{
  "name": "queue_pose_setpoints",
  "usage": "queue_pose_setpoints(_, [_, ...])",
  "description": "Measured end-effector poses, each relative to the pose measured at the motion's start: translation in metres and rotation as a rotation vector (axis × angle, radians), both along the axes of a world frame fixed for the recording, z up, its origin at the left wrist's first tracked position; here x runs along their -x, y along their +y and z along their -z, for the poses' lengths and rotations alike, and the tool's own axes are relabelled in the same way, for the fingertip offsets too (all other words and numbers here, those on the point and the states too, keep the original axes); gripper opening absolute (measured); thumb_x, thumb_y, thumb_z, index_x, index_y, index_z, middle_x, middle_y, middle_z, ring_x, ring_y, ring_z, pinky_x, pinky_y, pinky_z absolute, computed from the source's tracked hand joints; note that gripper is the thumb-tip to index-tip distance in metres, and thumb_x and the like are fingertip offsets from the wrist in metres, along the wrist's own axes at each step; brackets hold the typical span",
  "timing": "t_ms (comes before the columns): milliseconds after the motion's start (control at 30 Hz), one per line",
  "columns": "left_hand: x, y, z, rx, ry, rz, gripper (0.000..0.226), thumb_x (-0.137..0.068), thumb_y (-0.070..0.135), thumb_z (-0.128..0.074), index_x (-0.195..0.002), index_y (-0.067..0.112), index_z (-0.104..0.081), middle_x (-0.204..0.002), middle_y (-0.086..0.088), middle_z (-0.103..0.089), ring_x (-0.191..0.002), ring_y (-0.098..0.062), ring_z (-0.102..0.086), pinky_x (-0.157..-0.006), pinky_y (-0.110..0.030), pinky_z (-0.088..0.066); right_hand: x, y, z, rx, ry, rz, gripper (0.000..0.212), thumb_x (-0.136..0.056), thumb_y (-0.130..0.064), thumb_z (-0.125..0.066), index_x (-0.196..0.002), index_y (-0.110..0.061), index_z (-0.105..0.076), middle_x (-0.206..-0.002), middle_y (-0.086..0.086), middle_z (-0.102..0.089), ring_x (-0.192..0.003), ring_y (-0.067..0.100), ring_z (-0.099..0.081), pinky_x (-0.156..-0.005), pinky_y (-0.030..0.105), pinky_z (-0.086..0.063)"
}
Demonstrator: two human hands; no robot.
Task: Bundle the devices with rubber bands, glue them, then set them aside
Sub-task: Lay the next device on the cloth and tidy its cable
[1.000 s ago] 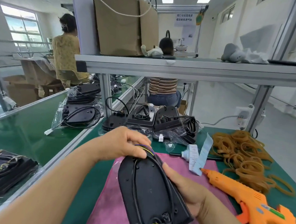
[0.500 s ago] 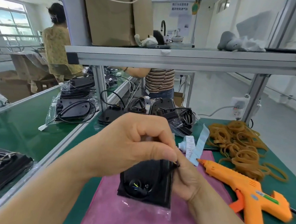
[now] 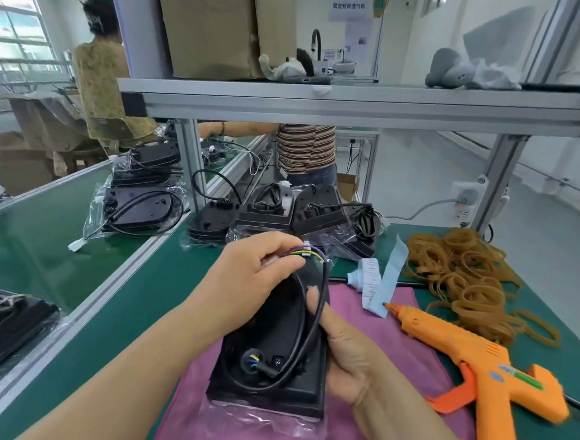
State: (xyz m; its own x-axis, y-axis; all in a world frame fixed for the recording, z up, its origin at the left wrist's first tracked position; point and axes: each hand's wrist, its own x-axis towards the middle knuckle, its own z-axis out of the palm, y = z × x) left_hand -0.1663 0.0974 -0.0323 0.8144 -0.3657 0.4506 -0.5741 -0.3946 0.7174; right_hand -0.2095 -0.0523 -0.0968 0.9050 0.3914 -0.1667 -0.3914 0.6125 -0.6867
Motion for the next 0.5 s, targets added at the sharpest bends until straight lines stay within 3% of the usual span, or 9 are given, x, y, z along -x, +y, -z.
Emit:
queue_pose_setpoints(67, [0.01,-0.004,-0.003,0.074,-0.019,0.018,0.023,-0.09,0.012,-0.069,-0.095,0.034,-0.073,-0.082,0.022,-0.067,-0.072,0.004,-0.057,-0.073,-0.007,-0.039,-0.001,0.003,0.002,0.043,0.009,0.008,0.08,-0.059,-0.026,-0.092,-0.128,0.0,-0.062,-0.13,0.025,-0.061,-0.122,0.038,-0.058,-0.11,0.051,-0.04])
queue_pose_setpoints(133, [0.023,-0.004,-0.012,0.1,-0.029,0.101,0.021,-0.088,0.014,-0.07,-0.09,0.034,-0.074,-0.075,0.015,-0.062,-0.067,0.0,-0.052,-0.07,-0.011,-0.039,-0.004,0.006,0.006,0.086,0.05,0.03,0.057,-0.074,-0.014,-0.077,-0.127,0.001,-0.061,-0.125,0.026,-0.063,-0.116,0.039,-0.061,-0.103,0.052,-0.046])
queue_pose_setpoints(233, [0.044,0.012,-0.027,0.213,0.082,0.596,0.012,-0.087,0.017,-0.068,-0.086,0.027,-0.075,-0.071,0.003,-0.061,-0.064,-0.013,-0.053,-0.064,-0.024,-0.044,-0.011,0.002,0.007,0.192,0.145,0.101,0.026,-0.086,-0.012,-0.062,-0.108,0.001,-0.068,-0.103,0.022,-0.07,-0.095,0.034,-0.065,-0.087,0.046,-0.053])
queue_pose_setpoints(267, [0.046,0.021,-0.03,0.335,0.14,0.74,0.006,-0.088,0.019,-0.069,-0.087,0.021,-0.075,-0.071,-0.002,-0.061,-0.062,-0.017,-0.052,-0.061,-0.028,-0.043,-0.014,-0.002,0.008,0.206,0.18,0.135,0.024,-0.088,-0.013,-0.061,-0.105,0.001,-0.069,-0.101,0.021,-0.071,-0.092,0.033,-0.066,-0.088,0.045,-0.053])
queue_pose_setpoints(300, [0.044,0.028,-0.032,0.46,0.2,0.753,0.008,-0.086,0.024,-0.073,-0.086,0.017,-0.075,-0.069,-0.004,-0.059,-0.06,-0.017,-0.051,-0.058,-0.028,-0.043,-0.015,-0.006,0.007,0.206,0.211,0.165,0.026,-0.088,-0.014,-0.061,-0.106,0.001,-0.07,-0.104,0.021,-0.072,-0.092,0.033,-0.067,-0.092,0.047,-0.052])
queue_pose_setpoints(367, [0.033,0.038,-0.024,0.654,0.362,0.487,0.018,-0.075,0.034,-0.08,-0.075,0.017,-0.074,-0.064,-0.003,-0.054,-0.053,-0.01,-0.046,-0.051,-0.02,-0.041,-0.017,-0.013,0.006,0.214,0.237,0.202,0.03,-0.087,-0.015,-0.062,-0.11,0.002,-0.071,-0.111,0.022,-0.071,-0.095,0.033,-0.069,-0.094,0.048,-0.052])
queue_pose_setpoints(433, [0.025,0.039,-0.014,0.797,0.523,0.198,0.015,-0.075,0.028,-0.07,-0.068,0.015,-0.069,-0.062,-0.002,-0.046,-0.046,-0.004,-0.035,-0.042,-0.013,-0.032,-0.018,-0.016,0.004,0.265,0.214,0.208,0.028,-0.085,-0.015,-0.064,-0.106,0.001,-0.072,-0.108,0.021,-0.072,-0.089,0.031,-0.072,-0.082,0.043,-0.058])
queue_pose_setpoints(500, [0.02,0.037,-0.011,0.795,0.592,0.096,0.011,-0.075,0.023,-0.063,-0.07,0.014,-0.067,-0.061,-0.002,-0.048,-0.042,-0.004,-0.035,-0.038,-0.012,-0.031,-0.019,-0.016,0.0,0.342,0.179,0.221,0.028,-0.085,-0.015,-0.067,-0.107,0.002,-0.071,-0.106,0.021,-0.073,-0.088,0.031,-0.072,-0.075,0.039,-0.06])
